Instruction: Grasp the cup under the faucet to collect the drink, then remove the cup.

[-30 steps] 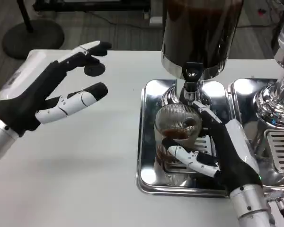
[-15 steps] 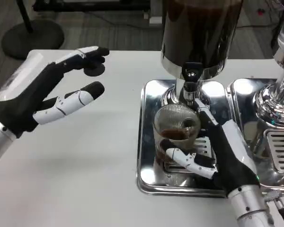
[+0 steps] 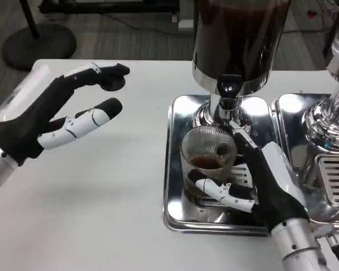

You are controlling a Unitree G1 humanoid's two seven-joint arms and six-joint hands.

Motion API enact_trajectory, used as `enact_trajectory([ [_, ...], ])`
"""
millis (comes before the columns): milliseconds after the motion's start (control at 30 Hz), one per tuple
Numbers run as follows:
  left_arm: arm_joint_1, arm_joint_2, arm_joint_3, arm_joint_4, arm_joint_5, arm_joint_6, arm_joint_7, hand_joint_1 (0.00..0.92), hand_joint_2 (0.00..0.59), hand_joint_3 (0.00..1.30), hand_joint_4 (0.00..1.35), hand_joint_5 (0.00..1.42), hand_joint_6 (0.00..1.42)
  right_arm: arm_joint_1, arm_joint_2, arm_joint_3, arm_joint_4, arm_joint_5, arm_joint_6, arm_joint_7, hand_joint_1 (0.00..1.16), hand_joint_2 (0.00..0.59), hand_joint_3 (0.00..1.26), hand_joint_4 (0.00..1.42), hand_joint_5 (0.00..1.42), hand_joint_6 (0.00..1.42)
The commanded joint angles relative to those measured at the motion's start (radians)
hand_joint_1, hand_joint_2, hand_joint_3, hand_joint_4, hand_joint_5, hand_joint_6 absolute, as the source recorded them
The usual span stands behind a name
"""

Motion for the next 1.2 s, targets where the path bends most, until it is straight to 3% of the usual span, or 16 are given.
enact_trajectory([
  [33,0.003,0.02,-0.001,0.008,-0.022,0.005,-0.012,0.0,0.18,0.29,0.28,0.3,0.25,0.002,-0.004,0.009,-0.015,-0.018,0.021,-0.003,0.73,0.174,0.15,0.18,0.37,0.44],
  [333,0.007,0.025,-0.004,0.005,-0.032,0.012,-0.013,0.0,0.181,0.3,0.28,0.3,0.25,0.01,-0.001,0.01,-0.033,-0.034,0.039,-0.011,0.77,0.166,0.17,0.19,0.39,0.47],
  [433,0.009,0.025,-0.004,0.005,-0.032,0.013,-0.013,0.0,0.181,0.3,0.28,0.3,0.25,0.013,0.001,0.012,-0.035,-0.044,0.04,-0.026,0.78,0.164,0.24,0.26,0.46,0.53],
  [667,0.016,0.024,-0.002,0.001,-0.032,0.013,-0.009,0.0,0.181,0.3,0.28,0.3,0.25,0.028,0.009,0.014,-0.043,-0.064,0.028,-0.081,0.79,0.174,0.33,0.39,0.56,0.6],
  [1200,0.01,0.023,-0.003,0.007,-0.035,0.011,-0.011,0.0,0.182,0.28,0.28,0.3,0.27,0.058,0.016,0.019,-0.05,-0.091,-0.009,-0.203,0.79,0.185,0.46,0.55,0.72,0.82],
])
